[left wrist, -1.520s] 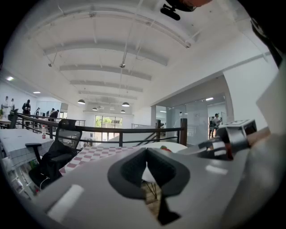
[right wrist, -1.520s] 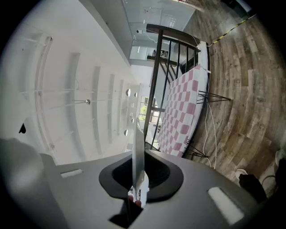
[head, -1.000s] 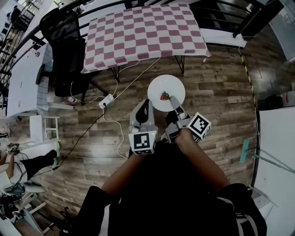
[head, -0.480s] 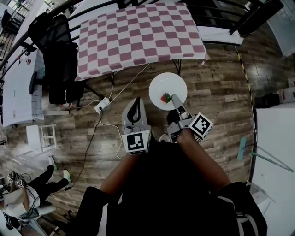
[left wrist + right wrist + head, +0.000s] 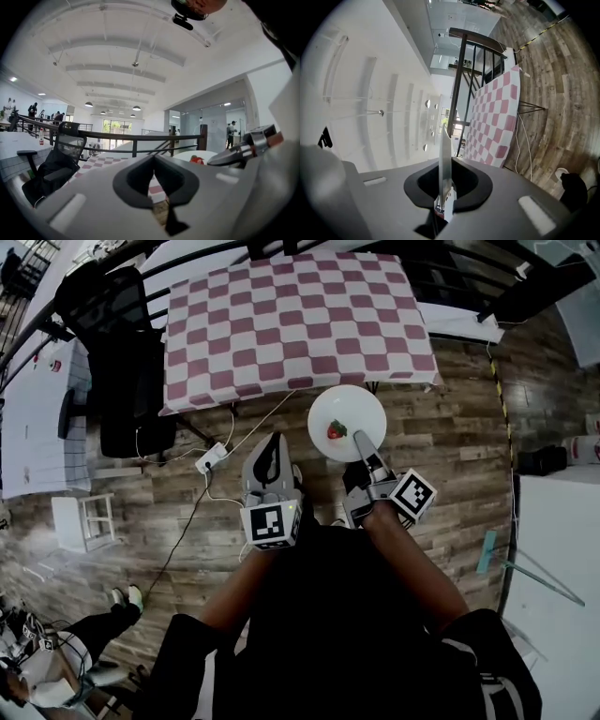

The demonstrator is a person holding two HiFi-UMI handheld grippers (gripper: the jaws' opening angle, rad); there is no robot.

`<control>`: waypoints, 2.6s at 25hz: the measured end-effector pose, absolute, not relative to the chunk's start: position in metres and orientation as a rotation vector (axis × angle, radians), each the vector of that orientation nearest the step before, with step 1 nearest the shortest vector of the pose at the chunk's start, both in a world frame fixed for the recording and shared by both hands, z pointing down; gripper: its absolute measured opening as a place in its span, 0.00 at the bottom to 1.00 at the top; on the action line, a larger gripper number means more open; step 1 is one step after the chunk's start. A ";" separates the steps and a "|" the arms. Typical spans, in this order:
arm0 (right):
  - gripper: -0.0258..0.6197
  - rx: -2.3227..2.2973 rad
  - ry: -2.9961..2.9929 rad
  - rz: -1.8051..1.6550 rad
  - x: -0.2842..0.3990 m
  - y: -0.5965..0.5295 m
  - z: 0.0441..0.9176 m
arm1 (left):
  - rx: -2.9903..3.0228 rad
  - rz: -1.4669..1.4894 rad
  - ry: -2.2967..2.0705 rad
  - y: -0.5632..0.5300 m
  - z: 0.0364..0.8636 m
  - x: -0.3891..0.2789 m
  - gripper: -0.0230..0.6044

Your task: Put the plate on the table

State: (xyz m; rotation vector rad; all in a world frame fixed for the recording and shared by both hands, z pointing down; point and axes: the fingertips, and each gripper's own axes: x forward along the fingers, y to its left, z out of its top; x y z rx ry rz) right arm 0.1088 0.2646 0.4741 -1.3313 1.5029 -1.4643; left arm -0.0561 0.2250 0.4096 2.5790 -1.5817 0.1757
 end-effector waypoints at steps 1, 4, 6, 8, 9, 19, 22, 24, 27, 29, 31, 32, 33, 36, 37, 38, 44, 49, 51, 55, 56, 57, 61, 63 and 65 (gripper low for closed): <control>0.07 -1.328 1.507 -1.462 0.104 0.257 0.473 | 2.578 0.170 -1.583 0.217 0.408 -0.060 0.05; 0.07 -1.319 1.508 -1.433 0.094 0.234 0.468 | 2.587 0.152 -1.574 0.197 0.402 -0.068 0.05; 0.07 -1.306 1.499 -1.399 0.090 0.217 0.464 | 2.601 0.148 -1.552 0.185 0.400 -0.069 0.05; 0.07 -1.294 1.489 -1.391 0.085 0.203 0.462 | 2.606 0.156 -1.529 0.172 0.401 -0.073 0.05; 0.07 -1.287 1.480 -1.397 0.082 0.196 0.462 | 2.605 0.157 -1.518 0.166 0.401 -0.076 0.05; 0.07 -1.272 1.401 -1.403 0.053 0.143 0.464 | 2.655 0.132 -1.425 0.111 0.397 -0.089 0.05; 0.07 -1.263 1.393 -1.400 0.042 0.129 0.463 | 2.666 0.121 -1.407 0.100 0.395 -0.095 0.05; 0.07 -1.247 1.388 -1.402 0.033 0.122 0.462 | 2.671 0.110 -1.399 0.095 0.393 -0.099 0.05; 0.07 -1.208 1.397 -1.425 0.019 0.118 0.462 | 2.662 0.094 -1.400 0.091 0.397 -0.104 0.05; 0.07 -1.177 1.415 -1.440 0.010 0.118 0.462 | 2.650 0.102 -1.405 0.090 0.397 -0.107 0.05; 0.07 -1.158 1.425 -1.454 0.003 0.119 0.462 | 2.647 0.108 -1.404 0.092 0.402 -0.109 0.05; 0.07 -1.150 1.423 -1.463 0.001 0.120 0.463 | 2.643 0.115 -1.400 0.093 0.407 -0.109 0.05; 0.07 -1.141 1.417 -1.474 -0.001 0.122 0.465 | 2.636 0.128 -1.395 0.094 0.412 -0.109 0.05; 0.07 -1.127 1.408 -1.501 -0.004 0.124 0.469 | 2.634 0.152 -1.385 0.097 0.419 -0.108 0.05; 0.07 -1.125 1.407 -1.504 -0.004 0.124 0.471 | 2.642 0.151 -1.384 0.097 0.419 -0.108 0.05; 0.07 -1.123 1.406 -1.507 -0.004 0.123 0.472 | 2.648 0.149 -1.387 0.098 0.418 -0.109 0.05; 0.07 -1.107 1.455 -1.520 -0.010 0.100 0.476 | 2.641 0.160 -1.459 0.080 0.418 -0.120 0.05; 0.07 -1.127 1.523 -1.515 -0.004 0.074 0.476 | 2.615 0.171 -1.493 0.059 0.413 -0.120 0.05; 0.07 -1.120 1.531 -1.517 -0.001 0.059 0.476 | 2.603 0.168 -1.492 0.047 0.412 -0.116 0.05; 0.07 -1.108 1.544 -1.540 0.001 0.033 0.480 | 2.574 0.196 -1.505 0.020 0.424 -0.111 0.05; 0.07 -1.108 1.545 -1.548 0.003 0.026 0.482 | 2.575 0.203 -1.507 0.012 0.426 -0.108 0.05; 0.07 -1.108 1.543 -1.555 0.006 0.019 0.483 | 2.578 0.211 -1.505 0.005 0.426 -0.104 0.05; 0.07 -1.104 1.556 -1.563 0.021 -0.012 0.482 | 2.591 0.248 -1.490 -0.025 0.428 -0.088 0.05; 0.07 -1.102 1.578 -1.548 0.030 -0.029 0.481 | 2.613 0.235 -1.490 -0.041 0.429 -0.079 0.05; 0.07 -1.094 1.575 -1.550 0.038 -0.044 0.482 | 2.628 0.203 -1.484 -0.058 0.426 -0.070 0.05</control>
